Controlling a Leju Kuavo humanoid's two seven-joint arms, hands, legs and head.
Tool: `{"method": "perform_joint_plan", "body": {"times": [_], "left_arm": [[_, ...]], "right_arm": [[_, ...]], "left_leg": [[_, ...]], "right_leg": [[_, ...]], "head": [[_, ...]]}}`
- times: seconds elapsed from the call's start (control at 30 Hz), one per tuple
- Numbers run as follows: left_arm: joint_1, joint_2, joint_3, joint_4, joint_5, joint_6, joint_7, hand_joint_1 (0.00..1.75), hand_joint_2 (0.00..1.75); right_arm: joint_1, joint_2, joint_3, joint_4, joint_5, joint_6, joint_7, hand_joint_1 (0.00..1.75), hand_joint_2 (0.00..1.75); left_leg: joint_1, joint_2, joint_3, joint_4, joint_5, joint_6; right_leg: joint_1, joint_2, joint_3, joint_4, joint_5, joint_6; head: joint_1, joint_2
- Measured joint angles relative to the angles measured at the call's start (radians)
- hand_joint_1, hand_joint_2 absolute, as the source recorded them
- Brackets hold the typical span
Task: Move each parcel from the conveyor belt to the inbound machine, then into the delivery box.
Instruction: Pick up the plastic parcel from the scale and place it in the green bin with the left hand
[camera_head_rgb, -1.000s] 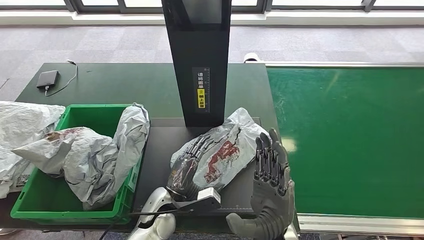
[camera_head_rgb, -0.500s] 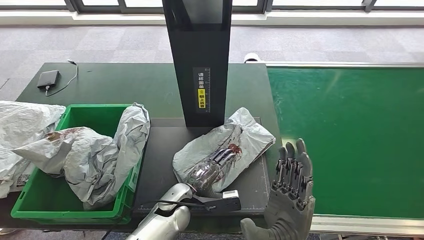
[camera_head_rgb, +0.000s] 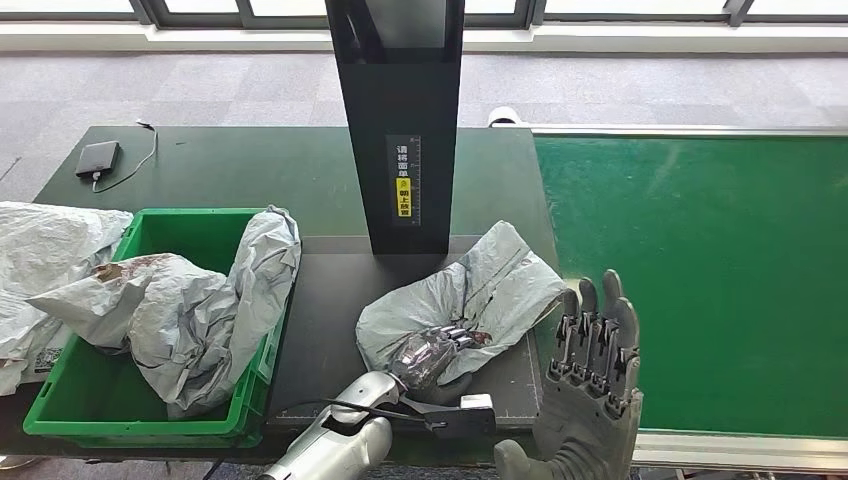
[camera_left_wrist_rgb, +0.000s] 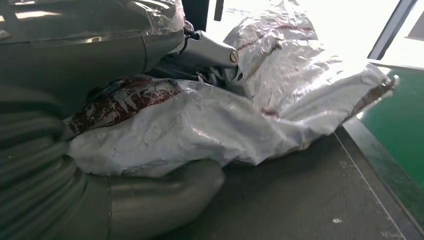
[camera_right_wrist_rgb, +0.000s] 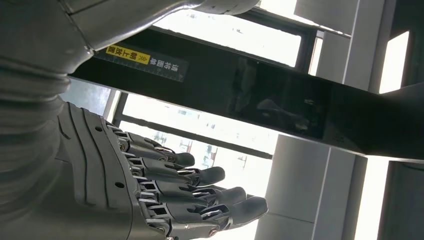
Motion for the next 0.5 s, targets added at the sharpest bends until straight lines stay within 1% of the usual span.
{"method": "perform_joint_plan", "body": {"times": [0.17,0.5], "left_arm": [[0.005,0.001,0.004,-0.01,0.045,0.032,-0.01,1.75,1.75],[0.056,0.012,0.047,-0.147,0.113,0.045,-0.032,1.75,1.75]], "right_arm": [[0.017,0.023,-0.021,-0.037,-0.004,0.024,0.006,0.0,1.75],[0.035,0.047,-0.046,-0.085,-0.033,0.05,0.002,0.0,1.75]], "left_leg": [[0.0,0.0,0.0,0.0,0.0,0.0],[0.0,0.0,0.0,0.0,0.0,0.0]], "right_leg": [[0.0,0.0,0.0,0.0,0.0,0.0],[0.0,0.0,0.0,0.0,0.0,0.0]], "head": [[0.0,0.0],[0.0,0.0]]}}
